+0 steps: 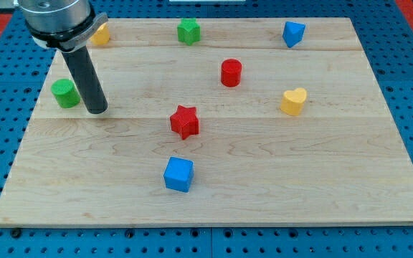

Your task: Place the red star and yellow heart in a diagonal line

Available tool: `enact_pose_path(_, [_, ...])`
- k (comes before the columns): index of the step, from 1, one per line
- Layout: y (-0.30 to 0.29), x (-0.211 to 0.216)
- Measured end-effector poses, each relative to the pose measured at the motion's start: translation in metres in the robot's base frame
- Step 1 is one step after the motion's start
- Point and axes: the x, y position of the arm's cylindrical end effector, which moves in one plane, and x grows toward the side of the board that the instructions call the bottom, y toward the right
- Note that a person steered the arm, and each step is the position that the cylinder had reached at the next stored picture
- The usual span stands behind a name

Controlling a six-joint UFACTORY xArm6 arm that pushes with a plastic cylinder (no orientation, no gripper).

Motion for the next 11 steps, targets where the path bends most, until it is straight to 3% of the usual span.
enact_pose_path(3, [0.044,0.0])
enact_pose_path(5, [0.18,-0.011])
enact_pose_path(7, [0.251,-0.047])
enact_pose_path(8, [0.332,-0.046])
enact_pose_path(9, [0.374,-0.024])
enact_pose_path(10, [0.331,-0.027])
enact_pose_path(11, [0.249,-0.04])
